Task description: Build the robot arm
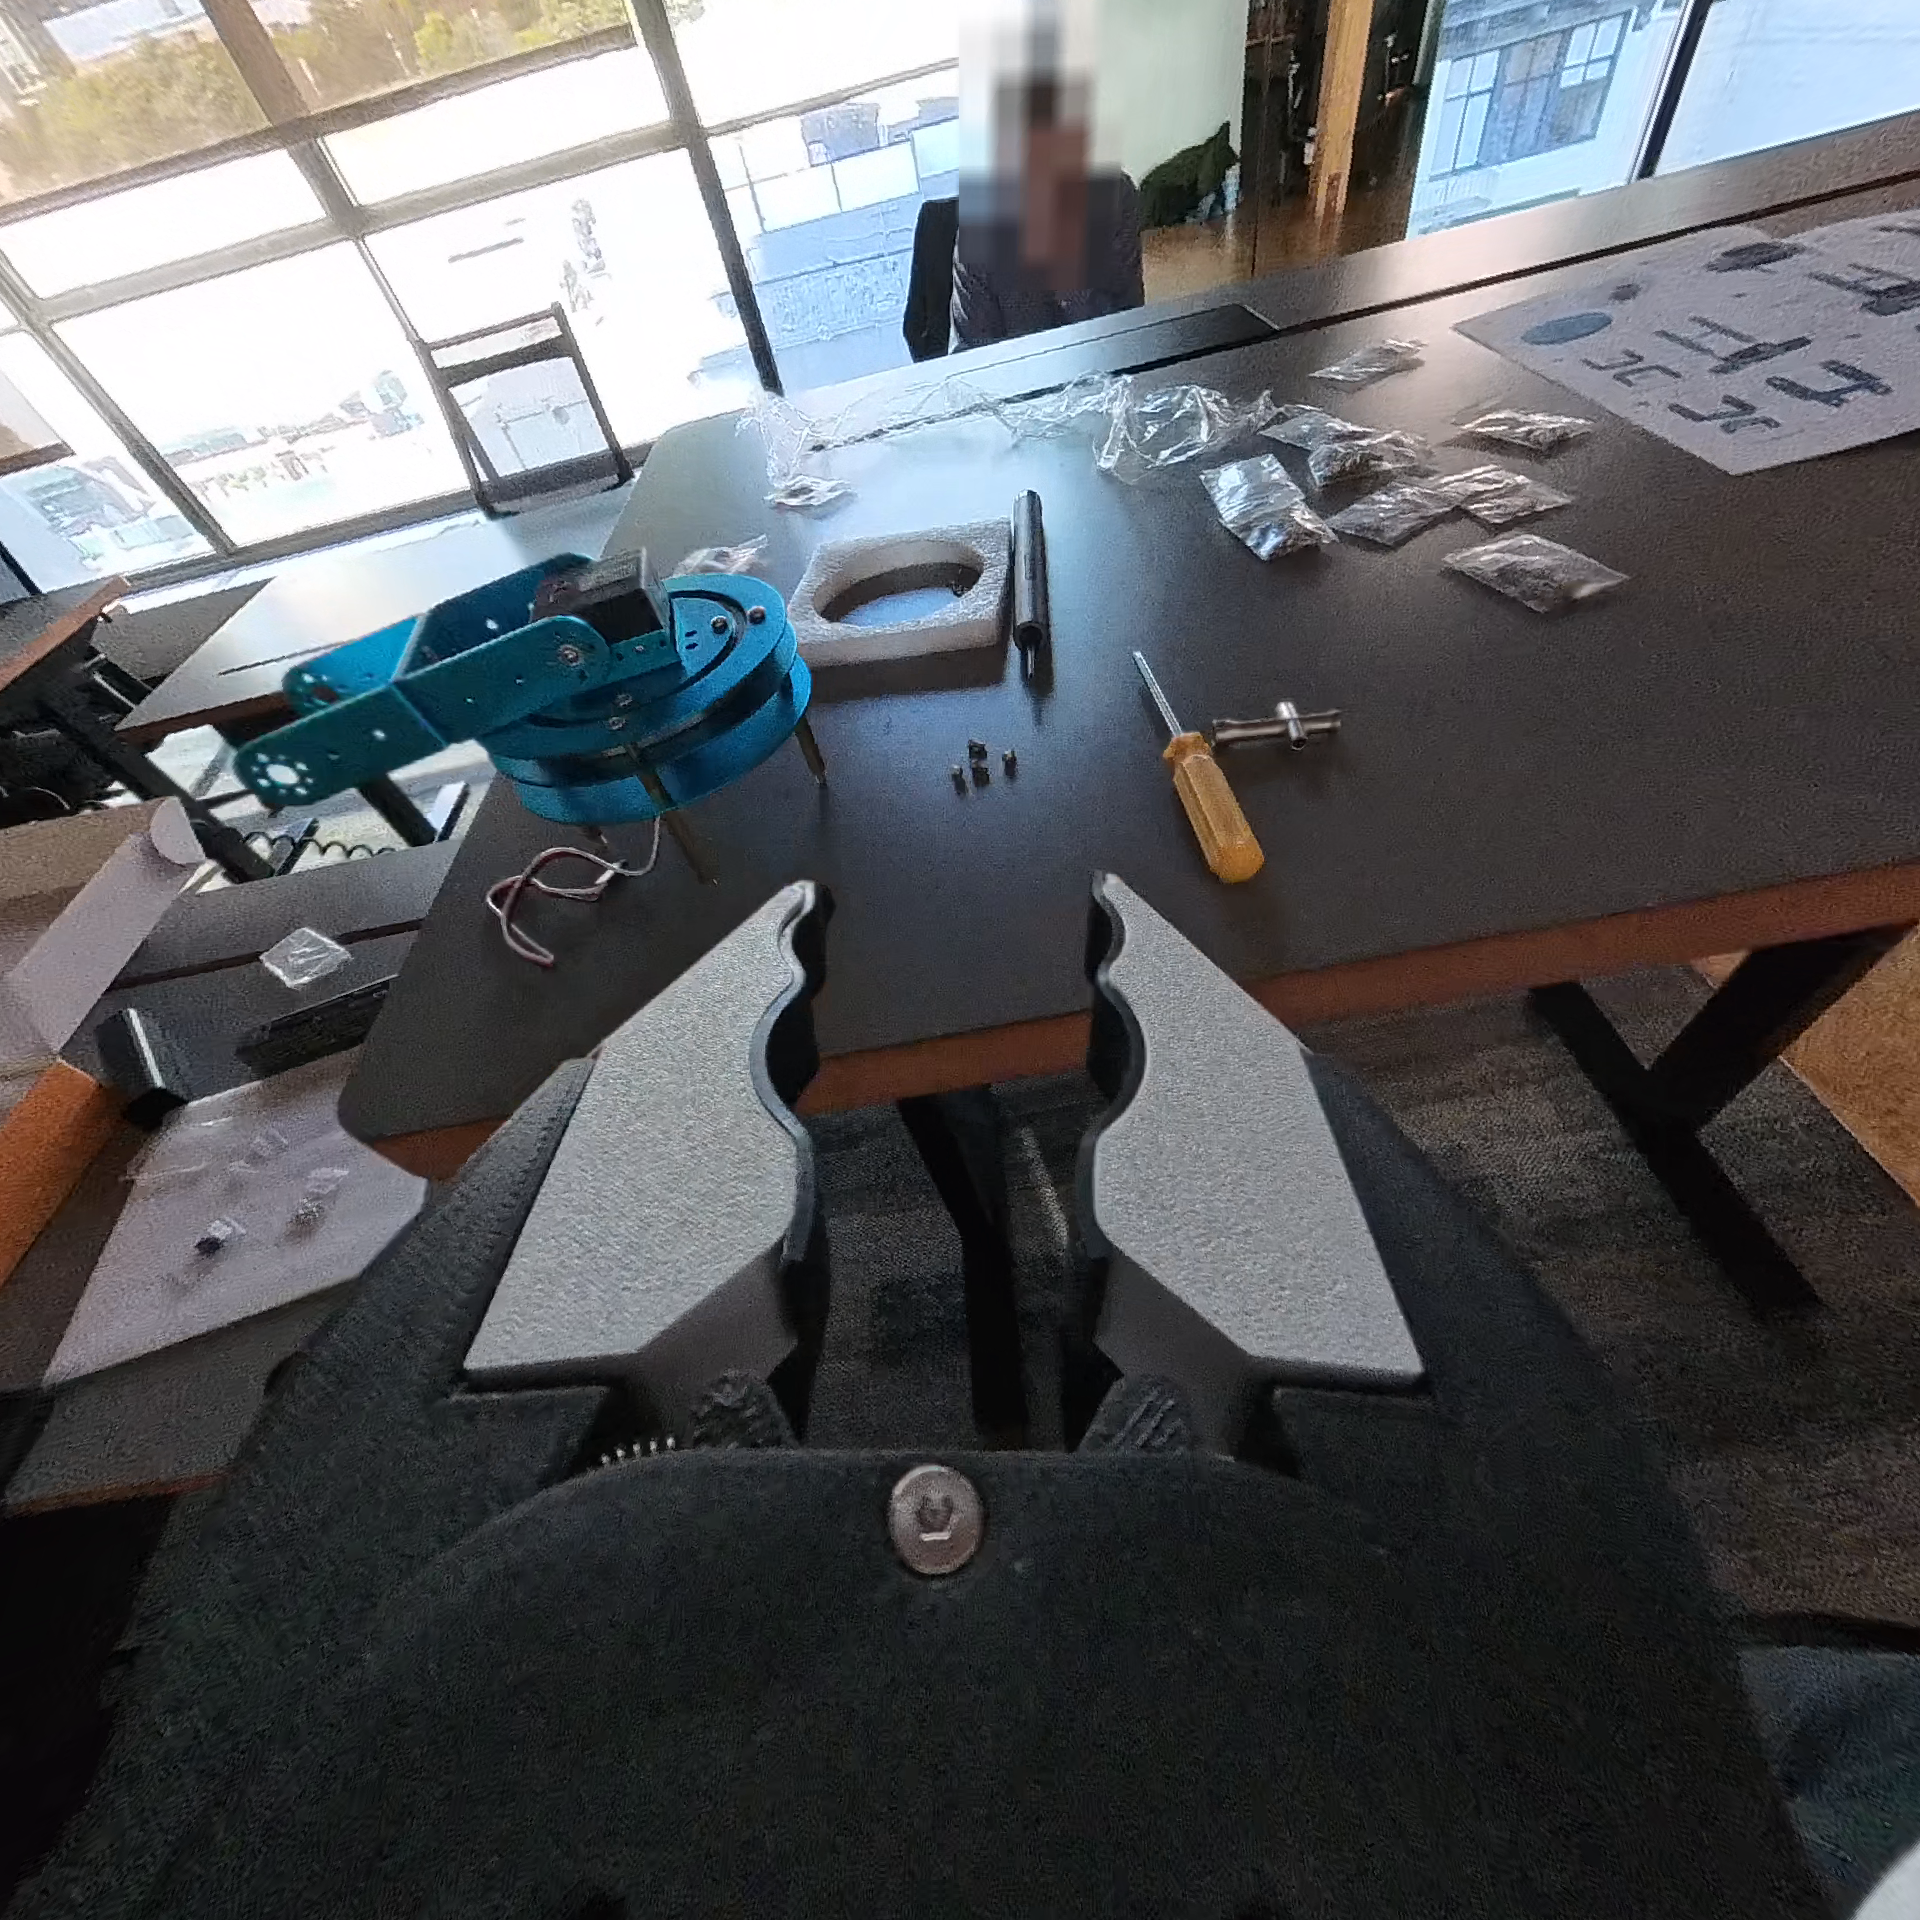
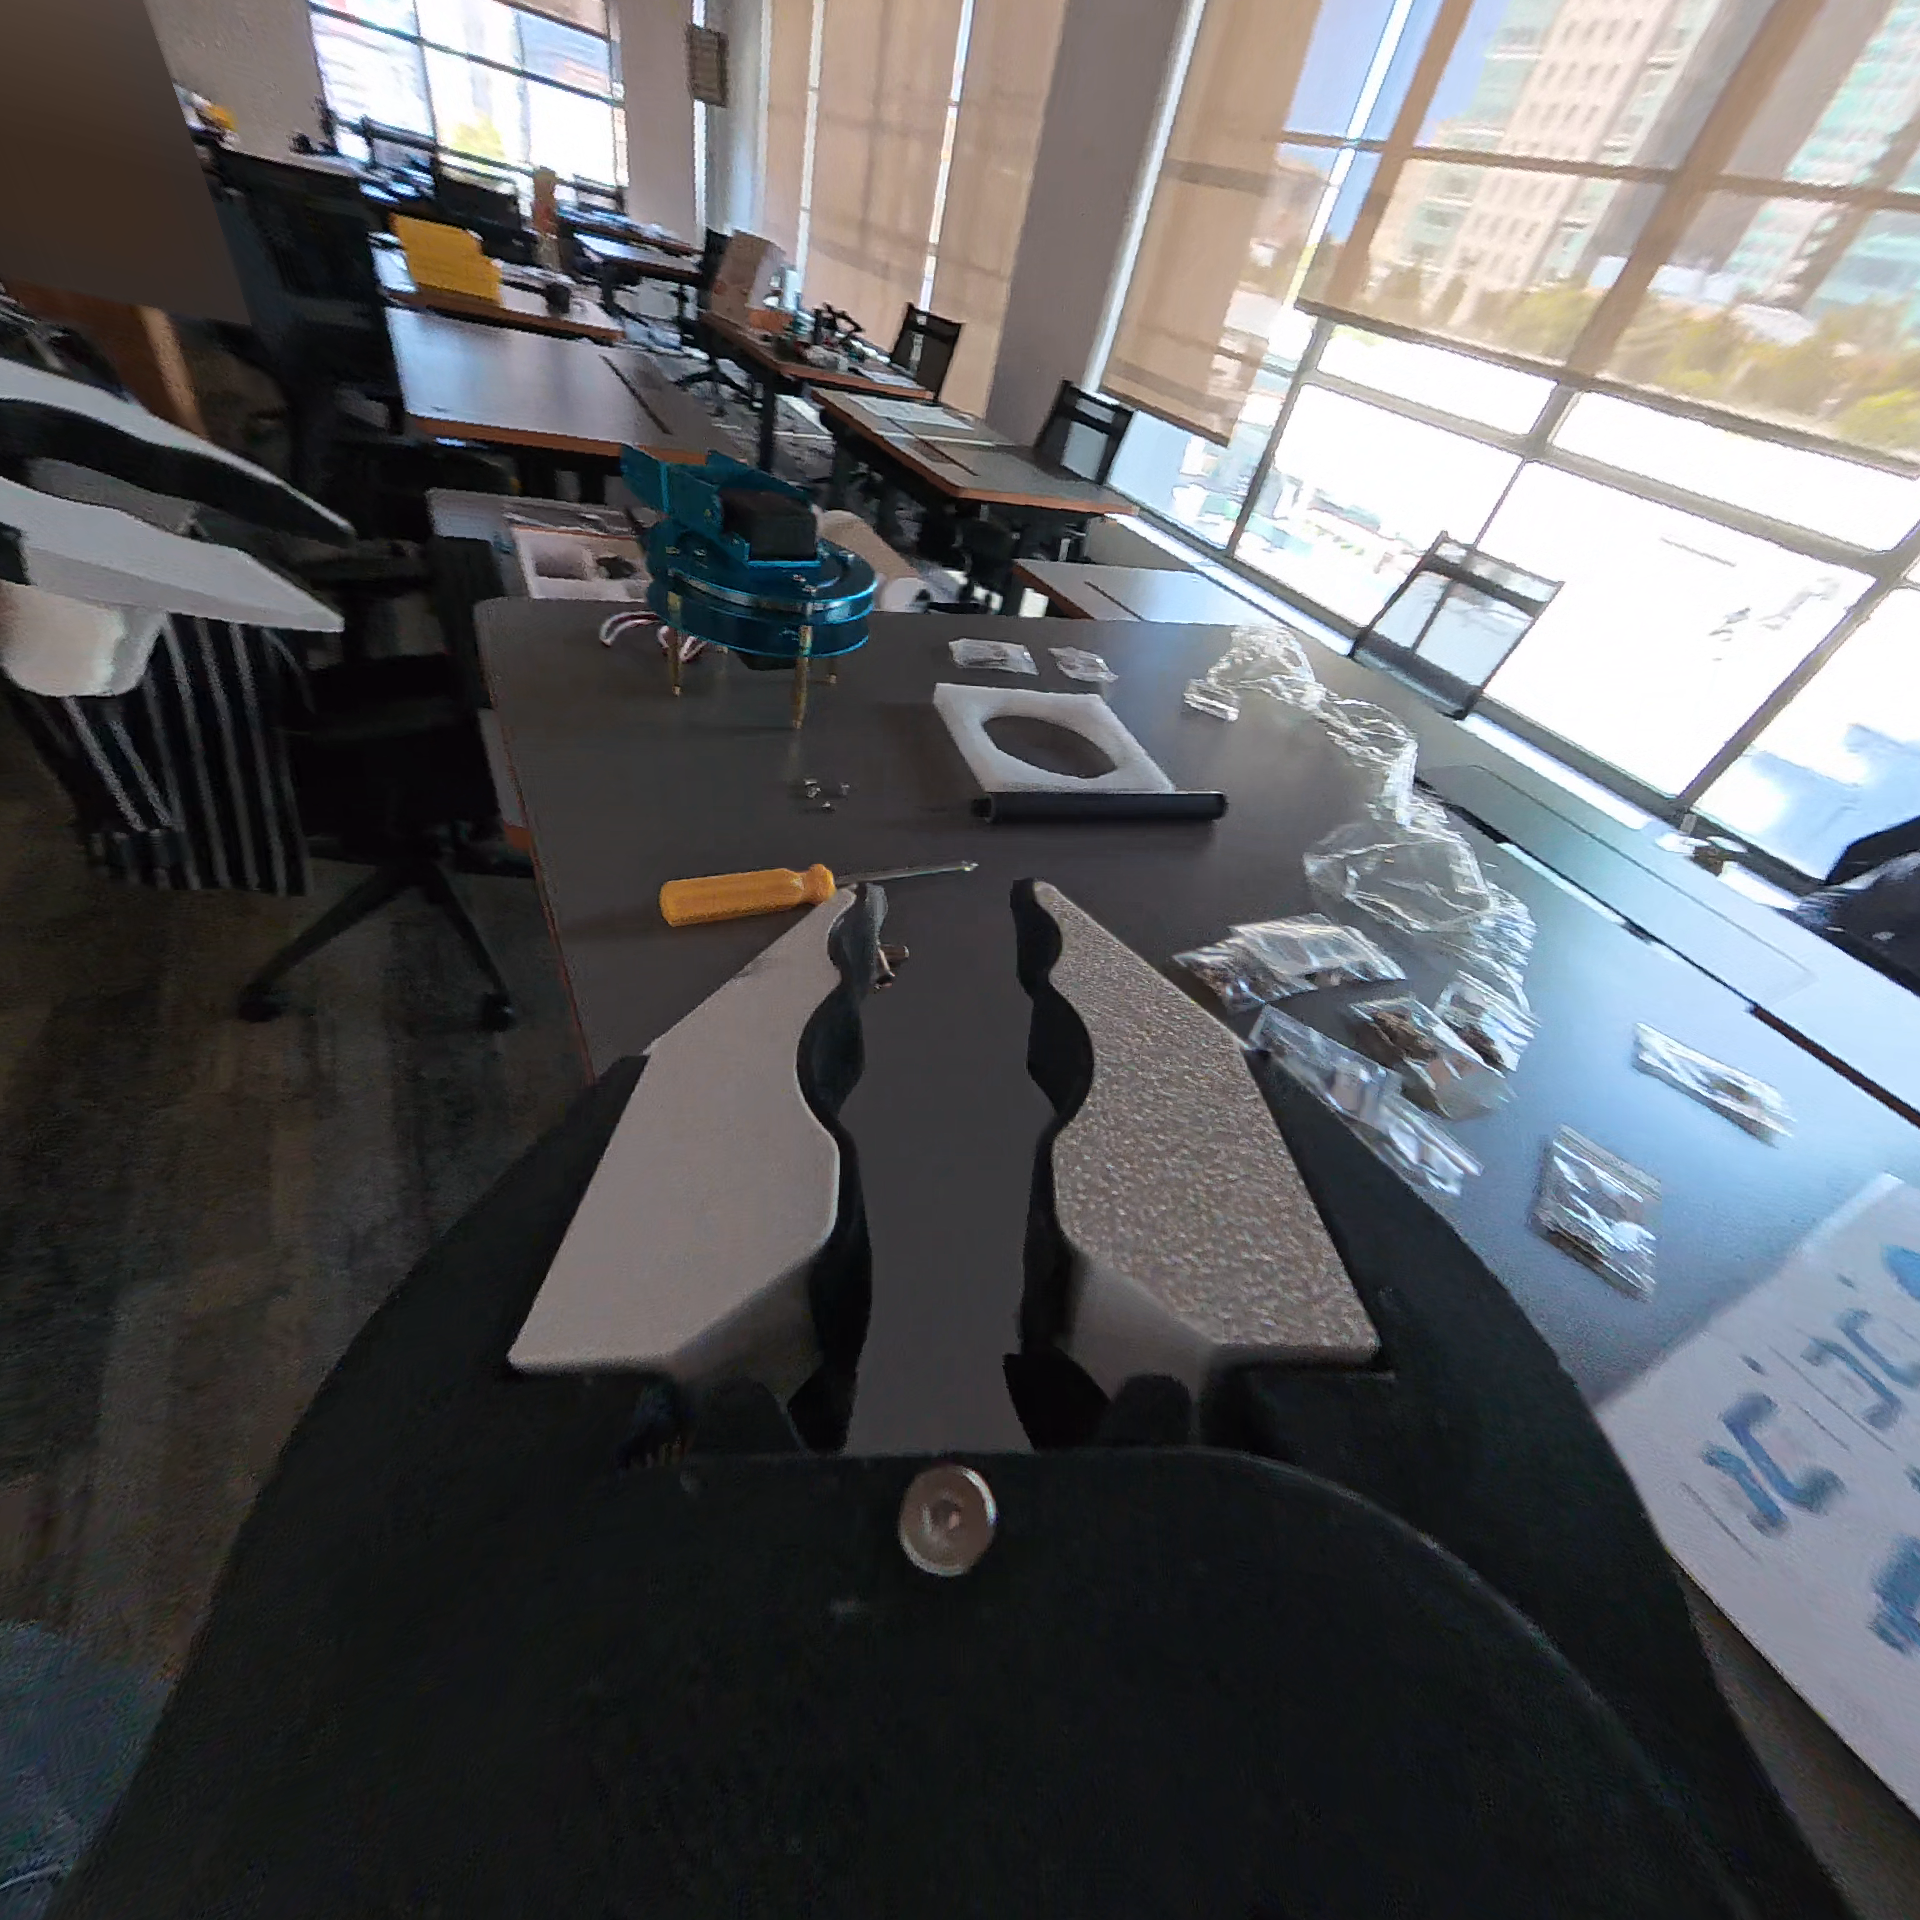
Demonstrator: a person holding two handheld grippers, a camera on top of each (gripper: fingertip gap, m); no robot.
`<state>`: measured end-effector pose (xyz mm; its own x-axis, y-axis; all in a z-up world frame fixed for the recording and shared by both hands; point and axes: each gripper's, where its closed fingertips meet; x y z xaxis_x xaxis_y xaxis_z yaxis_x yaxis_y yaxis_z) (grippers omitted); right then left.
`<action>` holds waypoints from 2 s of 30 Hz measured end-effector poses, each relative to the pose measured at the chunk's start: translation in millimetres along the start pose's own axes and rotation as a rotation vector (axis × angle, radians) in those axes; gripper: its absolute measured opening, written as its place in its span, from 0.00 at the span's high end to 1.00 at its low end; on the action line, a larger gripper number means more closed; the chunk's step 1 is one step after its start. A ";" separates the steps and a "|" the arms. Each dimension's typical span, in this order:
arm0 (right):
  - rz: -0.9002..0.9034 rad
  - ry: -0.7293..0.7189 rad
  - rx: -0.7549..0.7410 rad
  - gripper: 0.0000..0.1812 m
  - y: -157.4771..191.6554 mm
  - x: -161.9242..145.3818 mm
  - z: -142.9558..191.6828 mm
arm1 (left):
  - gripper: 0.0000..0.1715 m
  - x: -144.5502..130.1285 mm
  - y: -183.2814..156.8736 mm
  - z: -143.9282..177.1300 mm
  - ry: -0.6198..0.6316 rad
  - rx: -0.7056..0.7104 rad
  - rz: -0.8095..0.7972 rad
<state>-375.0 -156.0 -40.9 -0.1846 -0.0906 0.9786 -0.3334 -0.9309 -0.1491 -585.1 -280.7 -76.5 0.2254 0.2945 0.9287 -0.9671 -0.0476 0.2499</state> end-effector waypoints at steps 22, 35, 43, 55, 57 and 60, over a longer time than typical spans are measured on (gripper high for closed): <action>-0.147 0.118 0.270 0.97 56.0 11.6 -160.5 | 0.89 -11.7 157.5 -83.2 -0.097 -0.038 -0.026; 0.000 0.238 0.417 0.59 98.6 38.9 -300.5 | 0.72 -38.5 218.4 -125.6 -0.146 -0.410 0.127; -0.003 0.281 0.468 0.68 104.0 30.2 -336.4 | 0.82 -33.9 207.9 -127.8 -0.188 -0.490 0.118; -0.020 0.289 0.504 0.72 104.5 29.6 -338.1 | 0.84 -32.9 207.0 -126.1 -0.179 -0.495 0.098; -0.025 0.286 0.504 0.72 104.4 29.2 -337.8 | 0.84 -31.2 207.3 -125.7 -0.175 -0.492 0.098; -0.038 0.279 0.502 0.71 104.1 28.7 -337.4 | 0.84 -27.2 207.7 -125.1 -0.168 -0.489 0.074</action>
<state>-727.0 -136.2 -76.1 -0.4407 -0.0207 0.8974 0.1226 -0.9918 0.0373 -806.8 -179.2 -84.1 0.1317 0.1480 0.9802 -0.9139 0.4011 0.0622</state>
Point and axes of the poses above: each gripper's, where its closed fingertips meet, z back along the fingers, x out of its top, y = z × x across the jaws, and after that the axes turned 4 degrees about -z, right-handed
